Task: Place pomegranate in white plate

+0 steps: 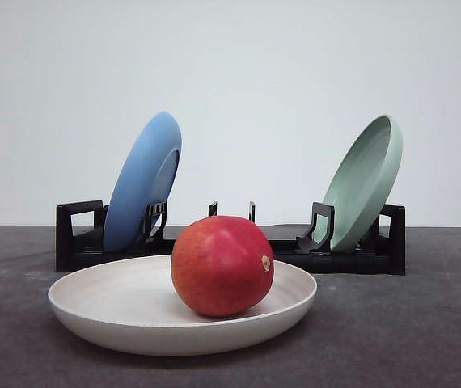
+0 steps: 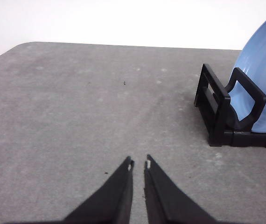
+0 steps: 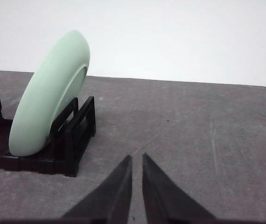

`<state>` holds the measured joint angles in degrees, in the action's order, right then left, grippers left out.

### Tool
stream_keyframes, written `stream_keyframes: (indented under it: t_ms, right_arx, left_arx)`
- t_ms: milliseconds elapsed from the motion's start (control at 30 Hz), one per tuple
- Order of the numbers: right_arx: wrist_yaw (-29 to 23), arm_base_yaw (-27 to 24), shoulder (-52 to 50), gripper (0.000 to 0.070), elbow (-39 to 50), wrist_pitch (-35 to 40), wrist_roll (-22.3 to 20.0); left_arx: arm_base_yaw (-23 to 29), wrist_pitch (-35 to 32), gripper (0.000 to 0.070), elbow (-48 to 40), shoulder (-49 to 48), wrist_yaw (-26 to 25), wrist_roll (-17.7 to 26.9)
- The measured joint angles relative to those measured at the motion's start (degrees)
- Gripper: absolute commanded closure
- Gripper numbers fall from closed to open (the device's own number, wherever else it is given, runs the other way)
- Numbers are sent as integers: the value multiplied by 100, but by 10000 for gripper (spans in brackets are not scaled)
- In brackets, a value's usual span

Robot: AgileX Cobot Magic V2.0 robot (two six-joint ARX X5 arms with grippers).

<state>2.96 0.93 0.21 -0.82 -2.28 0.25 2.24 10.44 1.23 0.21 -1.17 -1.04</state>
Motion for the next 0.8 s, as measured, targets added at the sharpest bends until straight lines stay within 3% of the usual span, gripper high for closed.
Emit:
stream_keyframes:
  t_ms: [800]
  right_arx:
    - [0, 0, 0, 664, 0, 0, 0]
  left_arx:
    - [0, 0, 673, 0, 0, 0, 0]
